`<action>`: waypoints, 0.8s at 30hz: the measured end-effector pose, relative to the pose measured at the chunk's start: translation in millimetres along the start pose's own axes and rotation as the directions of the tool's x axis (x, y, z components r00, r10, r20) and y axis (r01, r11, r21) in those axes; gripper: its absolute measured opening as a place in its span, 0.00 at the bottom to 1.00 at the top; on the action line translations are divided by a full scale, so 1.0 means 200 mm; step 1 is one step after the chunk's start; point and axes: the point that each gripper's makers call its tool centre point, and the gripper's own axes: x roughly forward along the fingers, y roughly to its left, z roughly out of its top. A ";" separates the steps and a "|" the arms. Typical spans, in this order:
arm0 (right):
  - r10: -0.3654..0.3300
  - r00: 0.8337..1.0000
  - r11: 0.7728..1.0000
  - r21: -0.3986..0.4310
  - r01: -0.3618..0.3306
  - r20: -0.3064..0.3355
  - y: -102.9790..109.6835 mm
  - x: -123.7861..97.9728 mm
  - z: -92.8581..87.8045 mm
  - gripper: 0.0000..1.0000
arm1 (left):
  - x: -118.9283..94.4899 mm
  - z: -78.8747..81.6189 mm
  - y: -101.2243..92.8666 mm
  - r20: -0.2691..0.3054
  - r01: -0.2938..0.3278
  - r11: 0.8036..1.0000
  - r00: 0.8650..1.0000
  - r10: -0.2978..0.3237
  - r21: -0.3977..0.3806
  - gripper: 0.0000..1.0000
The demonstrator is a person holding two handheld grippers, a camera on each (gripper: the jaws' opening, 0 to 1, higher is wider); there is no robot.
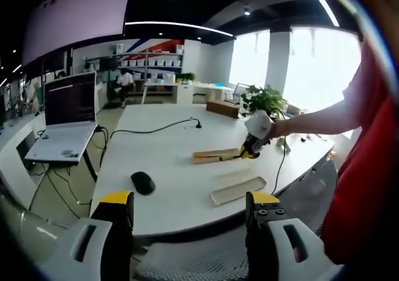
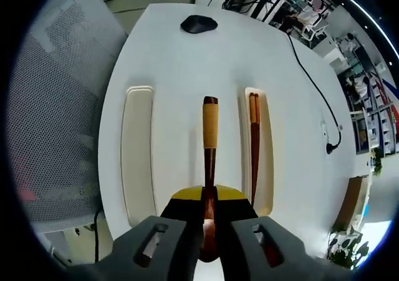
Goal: Arrange the utensils inside the cutlery case until each visible utensil rests in its matching compartment.
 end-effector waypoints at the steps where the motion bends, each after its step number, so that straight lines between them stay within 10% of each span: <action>1: -0.004 1.000 1.000 -0.002 0.004 0.001 -0.01 -0.01 0.00 0.01 | 0.00 0.00 0.00 -0.002 0.002 1.000 1.000 -0.002 0.002 0.75; 24: -0.016 1.000 1.000 0.017 0.016 0.002 -0.07 -0.04 -0.01 0.01 | 0.02 0.02 0.02 -0.013 0.018 1.000 1.000 -0.018 0.014 0.75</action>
